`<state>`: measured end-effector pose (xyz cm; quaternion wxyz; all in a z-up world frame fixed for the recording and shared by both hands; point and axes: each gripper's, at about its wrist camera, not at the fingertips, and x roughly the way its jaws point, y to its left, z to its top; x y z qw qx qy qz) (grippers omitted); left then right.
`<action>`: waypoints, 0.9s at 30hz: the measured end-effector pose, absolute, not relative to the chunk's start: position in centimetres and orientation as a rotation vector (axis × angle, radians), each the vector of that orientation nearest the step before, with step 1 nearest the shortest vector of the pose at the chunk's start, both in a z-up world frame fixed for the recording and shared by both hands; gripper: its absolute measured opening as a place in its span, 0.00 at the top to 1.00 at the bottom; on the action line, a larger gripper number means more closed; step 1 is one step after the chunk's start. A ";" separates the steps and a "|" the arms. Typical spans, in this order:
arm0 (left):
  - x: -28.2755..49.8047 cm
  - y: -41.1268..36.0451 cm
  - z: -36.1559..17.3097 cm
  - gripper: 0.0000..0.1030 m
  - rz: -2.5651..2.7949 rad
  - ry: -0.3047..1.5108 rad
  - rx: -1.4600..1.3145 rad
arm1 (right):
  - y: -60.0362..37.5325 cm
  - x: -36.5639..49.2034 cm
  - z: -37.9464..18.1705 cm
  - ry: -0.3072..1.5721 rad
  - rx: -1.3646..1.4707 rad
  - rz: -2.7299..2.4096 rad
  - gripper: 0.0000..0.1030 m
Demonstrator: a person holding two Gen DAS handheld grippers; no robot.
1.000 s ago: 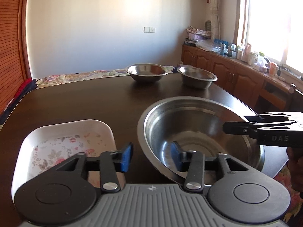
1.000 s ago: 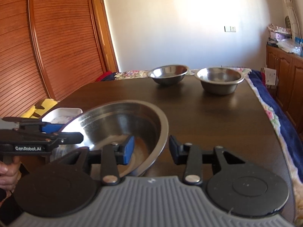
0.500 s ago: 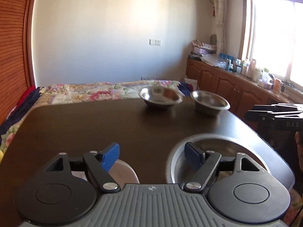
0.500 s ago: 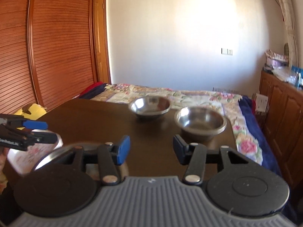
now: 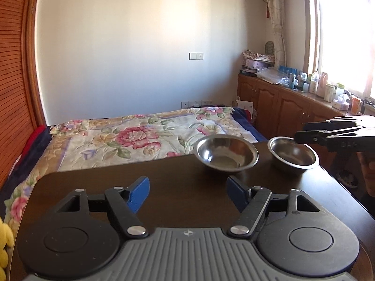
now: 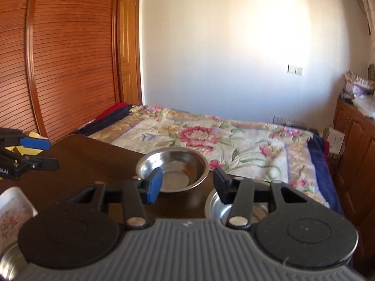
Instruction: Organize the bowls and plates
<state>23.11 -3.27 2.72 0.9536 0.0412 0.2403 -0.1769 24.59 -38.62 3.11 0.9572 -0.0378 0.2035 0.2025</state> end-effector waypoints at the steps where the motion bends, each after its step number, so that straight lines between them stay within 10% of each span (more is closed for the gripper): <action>1: 23.8 -3.5 2.6 0.29 -0.361 0.491 0.081 | -38.5 25.3 3.0 0.424 -0.082 0.412 0.53; 27: 34.3 -8.8 -1.1 0.44 -0.460 0.618 0.085 | -36.8 33.6 -0.3 0.602 -0.079 0.390 0.68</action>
